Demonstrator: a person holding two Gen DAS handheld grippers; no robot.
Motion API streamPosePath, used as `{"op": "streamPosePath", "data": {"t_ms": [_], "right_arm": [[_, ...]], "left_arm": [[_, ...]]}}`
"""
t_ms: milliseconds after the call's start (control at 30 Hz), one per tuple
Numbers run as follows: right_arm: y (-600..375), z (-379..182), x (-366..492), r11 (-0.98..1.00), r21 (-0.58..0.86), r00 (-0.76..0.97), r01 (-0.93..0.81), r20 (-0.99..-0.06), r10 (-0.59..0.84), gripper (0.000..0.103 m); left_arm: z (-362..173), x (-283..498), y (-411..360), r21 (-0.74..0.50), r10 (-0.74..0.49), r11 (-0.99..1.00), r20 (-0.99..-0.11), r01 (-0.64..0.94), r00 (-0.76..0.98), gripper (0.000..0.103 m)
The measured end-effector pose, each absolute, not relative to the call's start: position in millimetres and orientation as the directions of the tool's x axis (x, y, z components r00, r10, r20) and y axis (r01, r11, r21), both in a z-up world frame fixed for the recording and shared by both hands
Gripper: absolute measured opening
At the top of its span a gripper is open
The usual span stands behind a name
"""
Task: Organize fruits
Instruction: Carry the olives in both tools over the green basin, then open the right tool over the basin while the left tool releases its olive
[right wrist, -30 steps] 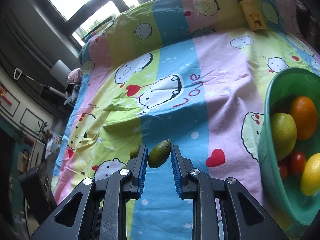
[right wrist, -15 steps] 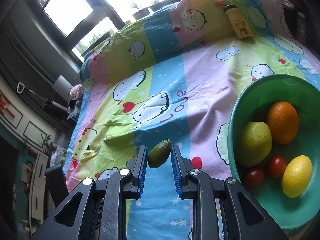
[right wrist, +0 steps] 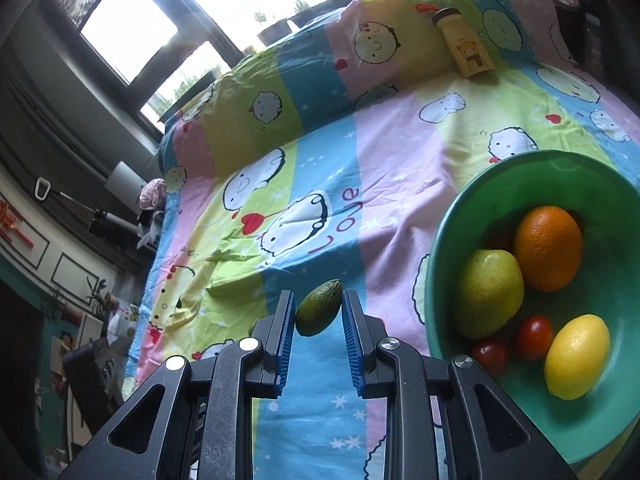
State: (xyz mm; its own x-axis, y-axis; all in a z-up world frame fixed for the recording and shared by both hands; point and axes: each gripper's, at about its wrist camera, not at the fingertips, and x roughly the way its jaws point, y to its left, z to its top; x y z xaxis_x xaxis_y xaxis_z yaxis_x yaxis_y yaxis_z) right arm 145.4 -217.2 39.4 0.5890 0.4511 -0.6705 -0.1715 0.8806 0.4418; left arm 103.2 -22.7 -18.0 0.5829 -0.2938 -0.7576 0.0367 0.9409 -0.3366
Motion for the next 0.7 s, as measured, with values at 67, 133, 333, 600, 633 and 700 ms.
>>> {"op": "streamPosePath", "data": {"t_ms": [67, 133, 333, 600, 633, 700], "right_arm": [[-227.2, 43.3, 144.1, 0.884, 0.442, 0.606, -0.151, -0.665, 0.436, 0.026], [-239.1, 48.4, 142.2, 0.884, 0.449, 0.625, -0.130, -0.655, 0.425, 0.026], [-280.0, 58.8, 135.5, 0.885, 0.465, 0.675, -0.040, -0.640, 0.367, 0.026], [-327.3, 60.0, 129.0, 0.861, 0.503, 0.712, 0.071, -0.631, 0.309, 0.026], [-332.7, 59.5, 129.7, 0.858, 0.507, 0.714, 0.085, -0.631, 0.303, 0.026], [-341.6, 57.9, 129.2, 0.861, 0.495, 0.714, 0.116, -0.644, 0.274, 0.026]], "left_arm": [[-2.0, 104.0, -33.8, -0.327, -0.297, 0.943, -0.737, 0.065, 0.607, 0.023], [13.0, 105.2, -47.2, -0.321, -0.311, 0.942, -0.715, 0.101, 0.627, 0.023], [44.2, 113.6, -92.1, -0.313, -0.375, 0.925, -0.661, 0.216, 0.650, 0.023], [47.8, 133.6, -154.1, -0.312, -0.452, 0.892, -0.656, 0.328, 0.604, 0.024], [46.5, 135.9, -159.5, -0.320, -0.466, 0.884, -0.656, 0.340, 0.594, 0.024], [43.5, 140.2, -169.7, -0.337, -0.492, 0.869, -0.659, 0.361, 0.569, 0.024]]}}
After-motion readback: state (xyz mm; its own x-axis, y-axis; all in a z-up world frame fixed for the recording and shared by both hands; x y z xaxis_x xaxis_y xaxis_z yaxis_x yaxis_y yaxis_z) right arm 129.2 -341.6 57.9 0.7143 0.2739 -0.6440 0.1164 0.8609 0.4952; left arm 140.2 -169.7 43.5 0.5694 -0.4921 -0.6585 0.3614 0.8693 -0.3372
